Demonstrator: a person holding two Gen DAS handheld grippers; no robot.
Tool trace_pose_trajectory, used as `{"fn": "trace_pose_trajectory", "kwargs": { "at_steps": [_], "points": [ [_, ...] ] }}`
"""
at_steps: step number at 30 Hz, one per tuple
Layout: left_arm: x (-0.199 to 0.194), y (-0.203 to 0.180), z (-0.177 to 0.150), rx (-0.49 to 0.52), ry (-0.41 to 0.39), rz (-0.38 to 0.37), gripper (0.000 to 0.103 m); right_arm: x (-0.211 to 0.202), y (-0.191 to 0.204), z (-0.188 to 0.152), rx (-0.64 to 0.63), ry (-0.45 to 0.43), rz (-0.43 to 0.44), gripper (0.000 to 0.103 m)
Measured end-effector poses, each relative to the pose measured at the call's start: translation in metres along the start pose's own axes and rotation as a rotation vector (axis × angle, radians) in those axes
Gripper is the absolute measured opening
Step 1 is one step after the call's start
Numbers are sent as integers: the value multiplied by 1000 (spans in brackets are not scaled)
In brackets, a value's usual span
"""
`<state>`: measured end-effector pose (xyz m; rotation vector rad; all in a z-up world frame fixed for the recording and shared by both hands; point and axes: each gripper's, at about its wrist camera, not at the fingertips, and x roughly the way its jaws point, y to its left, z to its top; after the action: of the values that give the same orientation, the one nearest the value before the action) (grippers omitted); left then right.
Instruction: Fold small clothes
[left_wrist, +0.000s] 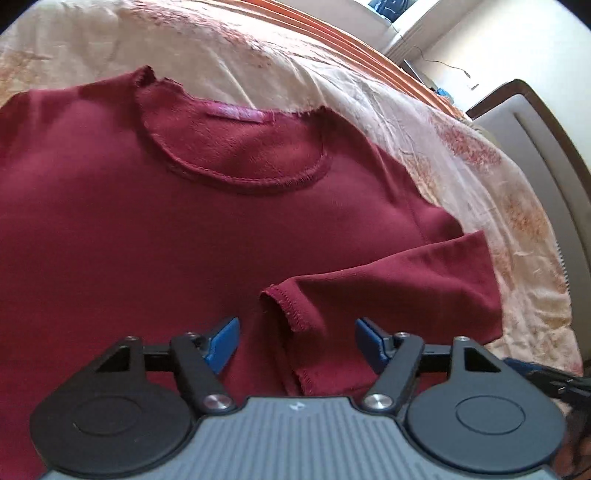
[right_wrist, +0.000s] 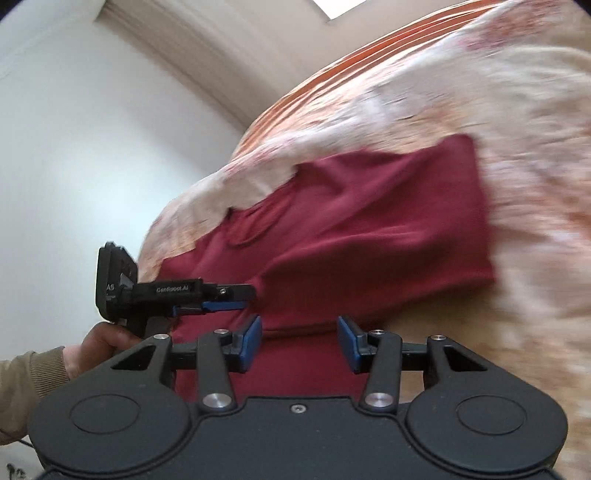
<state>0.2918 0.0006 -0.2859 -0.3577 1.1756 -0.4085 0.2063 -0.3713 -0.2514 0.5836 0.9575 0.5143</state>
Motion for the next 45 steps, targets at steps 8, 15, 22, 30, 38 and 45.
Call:
{"fn": "trace_pose_trajectory", "kwargs": {
  "at_steps": [8, 15, 22, 30, 38, 45],
  "points": [
    [12, -13, 2, 44, -2, 52, 16, -34, -40, 1, 53, -42, -49, 49],
    [-46, 7, 8, -55, -215, 41, 3, -29, -38, 10, 50, -51, -39, 52],
    [-134, 82, 2, -256, -421, 181, 3, -15, -35, 21, 59, -58, -42, 52],
    [-128, 130, -1, -261, -285, 331, 3, 18, -36, 38, 68, -40, -39, 55],
    [-101, 128, 12, -207, -155, 489, 4, 59, -59, 84, 110, -69, -63, 55],
    [-106, 119, 9, -174, -161, 470, 35, 96, -65, 78, 71, 95, -21, 51]
  ]
}}
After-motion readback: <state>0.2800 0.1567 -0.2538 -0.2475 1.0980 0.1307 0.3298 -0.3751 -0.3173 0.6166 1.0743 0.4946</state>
